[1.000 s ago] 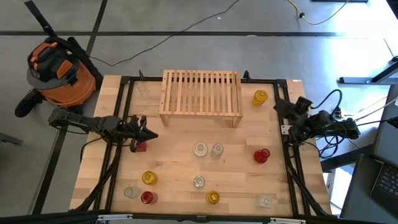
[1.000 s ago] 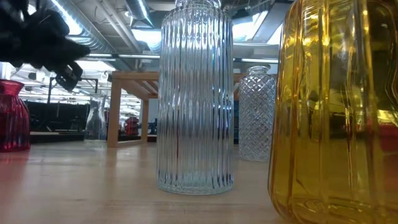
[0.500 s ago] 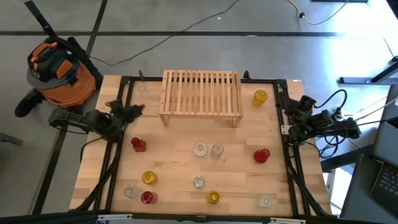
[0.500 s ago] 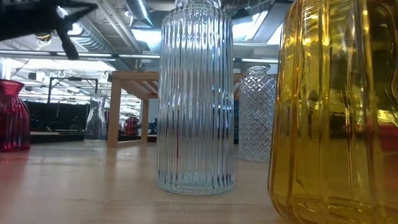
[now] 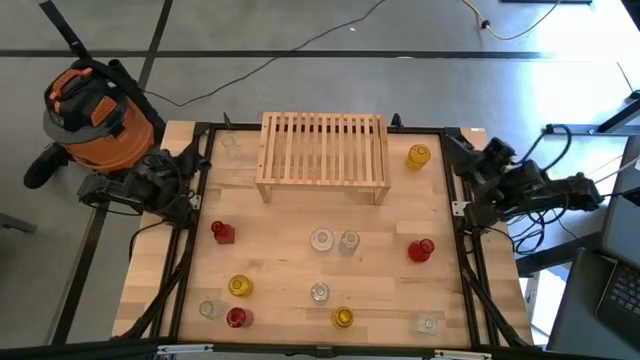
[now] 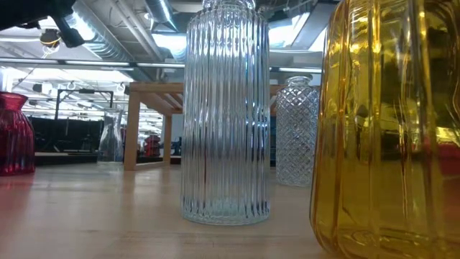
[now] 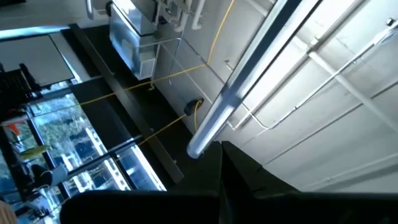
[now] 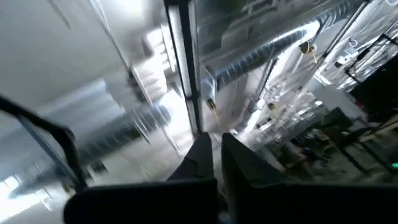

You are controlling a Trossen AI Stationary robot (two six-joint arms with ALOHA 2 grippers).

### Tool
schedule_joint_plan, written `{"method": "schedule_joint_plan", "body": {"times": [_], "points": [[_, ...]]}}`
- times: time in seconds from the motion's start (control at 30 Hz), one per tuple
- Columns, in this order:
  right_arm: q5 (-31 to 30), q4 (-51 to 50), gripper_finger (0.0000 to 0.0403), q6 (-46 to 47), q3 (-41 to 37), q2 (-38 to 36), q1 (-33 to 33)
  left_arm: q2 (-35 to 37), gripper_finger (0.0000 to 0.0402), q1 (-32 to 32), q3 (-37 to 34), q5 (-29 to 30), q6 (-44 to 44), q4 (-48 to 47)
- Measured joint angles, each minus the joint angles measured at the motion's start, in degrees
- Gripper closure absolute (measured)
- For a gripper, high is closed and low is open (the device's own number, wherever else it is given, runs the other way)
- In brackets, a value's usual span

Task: Sort vases onto shelf
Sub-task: Put the yellow vase on the shelf

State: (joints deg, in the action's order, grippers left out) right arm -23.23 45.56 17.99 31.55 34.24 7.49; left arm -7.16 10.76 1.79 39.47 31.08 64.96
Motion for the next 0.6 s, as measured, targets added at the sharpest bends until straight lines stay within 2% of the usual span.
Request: {"method": "schedule_joint_plan", "body": {"times": [0.1,0.2,0.3,0.37,0.4,0.47,0.53,0.6], "points": [[-2.7,-15.9,0.0402,-9.6,12.0,6.4,0.0,0.0,0.0401,0.0,0.2,0.4,-1.4,0.0],[-12.8,-40.9,0.0402,-14.0,26.2,11.8,0.0,0.0,0.0401,0.0,0.2,1.4,-3.9,0.0],[-27.7,-70.8,0.0402,-12.1,41.8,18.7,0.0,0.0,0.0401,0.0,0.2,4.8,-4.7,-1.6],[-35.6,-91.2,0.0400,-1.9,51.9,24.0,-1.0,0.0,0.0401,0.0,0.2,6.7,-4.7,-3.1],[-36.1,-101.3,0.0396,4.9,56.8,26.5,-2.7,0.0,0.0401,0.0,0.2,7.1,-4.7,-3.0],[-31.5,-117.7,0.0378,15.1,65.0,31.5,-7.9,0.0,0.0401,0.0,0.2,7.9,-4.7,-2.9],[-25.8,-129.6,0.0349,19.3,70.6,34.9,-13.9,0.0,0.0401,0.0,0.2,8.0,-5.5,-3.0],[-22.1,-135.0,0.0310,19.5,73.1,37.3,-19.7,0.0,0.0401,0.0,0.2,7.9,-7.1,-3.0]]}}
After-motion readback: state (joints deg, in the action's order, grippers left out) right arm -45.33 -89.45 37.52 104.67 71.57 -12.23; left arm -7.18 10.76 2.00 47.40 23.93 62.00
